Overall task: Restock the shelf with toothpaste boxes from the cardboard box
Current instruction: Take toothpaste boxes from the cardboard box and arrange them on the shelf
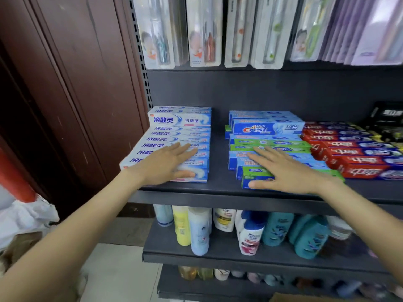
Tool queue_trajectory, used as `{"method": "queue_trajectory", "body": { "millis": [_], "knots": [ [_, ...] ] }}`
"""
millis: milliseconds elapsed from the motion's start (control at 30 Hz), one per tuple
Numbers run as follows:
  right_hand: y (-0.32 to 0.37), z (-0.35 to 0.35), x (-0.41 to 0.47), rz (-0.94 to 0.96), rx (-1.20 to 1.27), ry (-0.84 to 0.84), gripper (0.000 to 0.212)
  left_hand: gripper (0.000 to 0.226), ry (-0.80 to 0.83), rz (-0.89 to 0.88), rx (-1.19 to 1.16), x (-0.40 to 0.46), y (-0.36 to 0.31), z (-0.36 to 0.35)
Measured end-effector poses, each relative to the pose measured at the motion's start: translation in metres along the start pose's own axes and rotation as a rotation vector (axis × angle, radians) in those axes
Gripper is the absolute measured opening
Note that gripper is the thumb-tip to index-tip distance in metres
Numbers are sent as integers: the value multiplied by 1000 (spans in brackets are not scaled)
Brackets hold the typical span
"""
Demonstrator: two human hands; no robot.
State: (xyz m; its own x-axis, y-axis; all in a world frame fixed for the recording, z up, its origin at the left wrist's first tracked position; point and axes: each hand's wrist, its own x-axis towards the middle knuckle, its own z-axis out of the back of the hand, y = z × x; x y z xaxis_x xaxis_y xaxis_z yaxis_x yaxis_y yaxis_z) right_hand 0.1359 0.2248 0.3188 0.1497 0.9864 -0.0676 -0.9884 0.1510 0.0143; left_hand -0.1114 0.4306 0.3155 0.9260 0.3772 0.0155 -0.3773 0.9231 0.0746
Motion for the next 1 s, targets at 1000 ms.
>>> {"method": "queue_trajectory", "body": {
  "millis": [1000],
  "knots": [
    [-35, -7, -35, -13, 93, -456, 90, 70, -558, 88, -619, 5, -98, 11]
  ]
}}
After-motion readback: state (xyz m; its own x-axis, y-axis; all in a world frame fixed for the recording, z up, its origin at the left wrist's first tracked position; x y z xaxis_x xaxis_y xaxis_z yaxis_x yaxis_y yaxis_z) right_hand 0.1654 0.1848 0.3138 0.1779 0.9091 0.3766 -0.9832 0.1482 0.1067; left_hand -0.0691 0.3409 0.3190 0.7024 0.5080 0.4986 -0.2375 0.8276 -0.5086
